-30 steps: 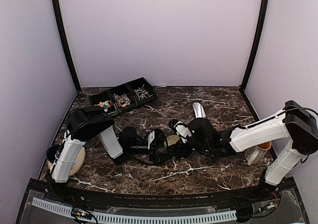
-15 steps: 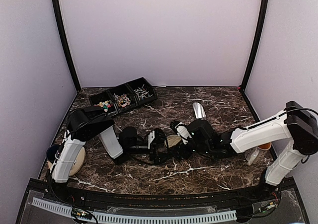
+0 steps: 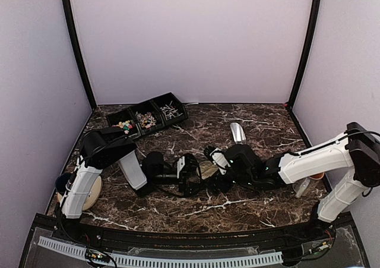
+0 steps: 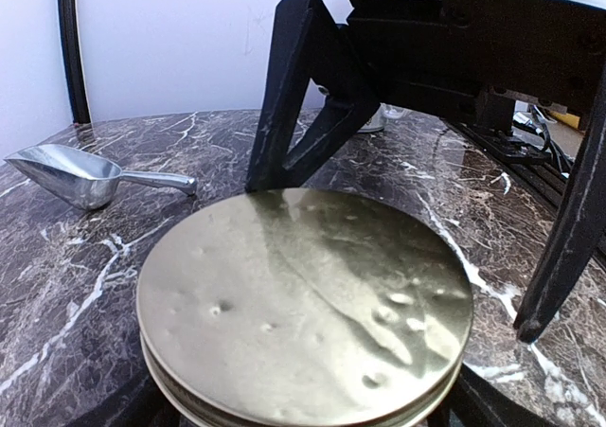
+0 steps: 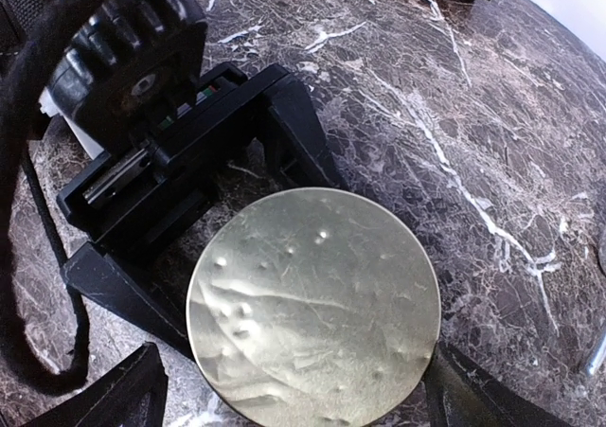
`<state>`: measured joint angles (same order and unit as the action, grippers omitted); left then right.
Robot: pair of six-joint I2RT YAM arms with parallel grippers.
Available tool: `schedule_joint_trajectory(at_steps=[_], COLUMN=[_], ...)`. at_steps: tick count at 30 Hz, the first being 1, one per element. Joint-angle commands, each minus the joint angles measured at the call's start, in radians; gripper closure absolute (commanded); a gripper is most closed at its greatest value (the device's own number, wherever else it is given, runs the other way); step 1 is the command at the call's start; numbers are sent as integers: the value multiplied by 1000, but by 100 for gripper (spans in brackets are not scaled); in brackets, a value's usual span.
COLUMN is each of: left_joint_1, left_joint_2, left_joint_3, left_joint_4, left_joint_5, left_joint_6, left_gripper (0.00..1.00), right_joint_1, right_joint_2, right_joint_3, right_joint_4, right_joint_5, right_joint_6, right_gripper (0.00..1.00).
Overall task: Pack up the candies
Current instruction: Screw the box lid onto the packing box.
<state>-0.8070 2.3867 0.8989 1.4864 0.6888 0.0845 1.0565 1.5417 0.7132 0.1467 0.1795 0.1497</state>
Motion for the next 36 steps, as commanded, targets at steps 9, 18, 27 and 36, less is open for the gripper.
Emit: schedule_joint_trajectory(at_steps=[9, 18, 27, 36], left_joint_1=[20, 20, 22, 22], left_joint_2=[69, 72, 72, 71], left_joint_3=[-9, -9, -8, -8], left_joint_4=[-156, -158, -159, -157], left_joint_5=[-68, -69, -69, -58], left_joint_6=[0, 0, -1, 3], left_gripper=[11, 11, 11, 11], right_joint_1=[52, 85, 108, 91], right_joint_2=[-26, -54, -117, -259], right_joint_3=[-23, -29, -58, -75], right_joint_4=[-32, -66, -107, -165], right_joint_5=[-98, -92, -103, 13], right_joint_6=[-1, 7, 13, -27], right_gripper=[6, 6, 6, 2])
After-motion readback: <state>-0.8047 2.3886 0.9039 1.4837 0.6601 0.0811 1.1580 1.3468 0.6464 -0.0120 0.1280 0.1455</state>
